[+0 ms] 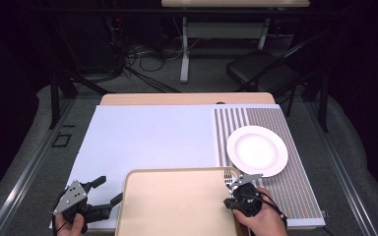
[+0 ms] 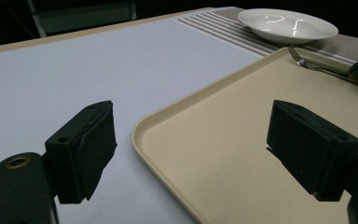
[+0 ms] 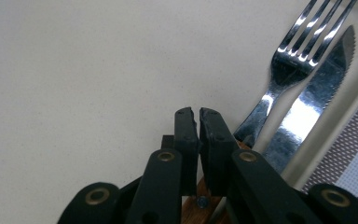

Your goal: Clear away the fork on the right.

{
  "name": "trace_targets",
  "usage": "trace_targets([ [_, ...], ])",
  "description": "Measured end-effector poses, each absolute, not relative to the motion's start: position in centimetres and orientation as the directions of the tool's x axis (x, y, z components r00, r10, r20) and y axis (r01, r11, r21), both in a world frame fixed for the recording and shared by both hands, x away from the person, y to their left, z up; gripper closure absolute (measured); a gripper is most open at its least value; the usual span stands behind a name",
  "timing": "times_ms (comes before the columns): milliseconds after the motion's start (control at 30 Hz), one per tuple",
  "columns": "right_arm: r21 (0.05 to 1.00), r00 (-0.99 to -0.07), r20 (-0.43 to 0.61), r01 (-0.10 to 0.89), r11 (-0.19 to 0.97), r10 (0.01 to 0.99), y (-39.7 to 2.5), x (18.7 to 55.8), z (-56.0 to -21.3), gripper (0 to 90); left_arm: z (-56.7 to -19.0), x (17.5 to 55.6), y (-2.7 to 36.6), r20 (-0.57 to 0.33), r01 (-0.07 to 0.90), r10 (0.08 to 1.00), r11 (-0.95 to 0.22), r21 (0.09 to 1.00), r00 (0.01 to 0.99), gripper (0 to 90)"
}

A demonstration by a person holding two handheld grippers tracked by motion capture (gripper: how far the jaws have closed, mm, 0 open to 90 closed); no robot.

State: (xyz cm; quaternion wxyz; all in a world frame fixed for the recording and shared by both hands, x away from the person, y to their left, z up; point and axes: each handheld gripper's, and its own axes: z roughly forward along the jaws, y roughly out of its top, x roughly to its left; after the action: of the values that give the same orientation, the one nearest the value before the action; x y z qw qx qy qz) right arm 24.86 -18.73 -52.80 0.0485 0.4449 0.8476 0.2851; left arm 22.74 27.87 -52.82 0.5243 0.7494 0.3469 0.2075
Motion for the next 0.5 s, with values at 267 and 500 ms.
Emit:
trace_targets([
  [267, 0.588, -0.595, 0.181, 0.704, 0.399, 0.783, -20.0, 24.6, -51.6, 74.1, -52.8, 22.7, 27.9, -0.053, 0.303, 0.738, -0.209, 0.930, 0.673, 15.7],
  [500, 0.666, -0.613, 0.155, 0.644, 0.376, 0.775, -21.0, 24.3, -50.5, 60.0, -52.8, 22.8, 27.8, -0.053, 0.305, 0.739, -0.210, 0.929, 0.672, 15.7],
])
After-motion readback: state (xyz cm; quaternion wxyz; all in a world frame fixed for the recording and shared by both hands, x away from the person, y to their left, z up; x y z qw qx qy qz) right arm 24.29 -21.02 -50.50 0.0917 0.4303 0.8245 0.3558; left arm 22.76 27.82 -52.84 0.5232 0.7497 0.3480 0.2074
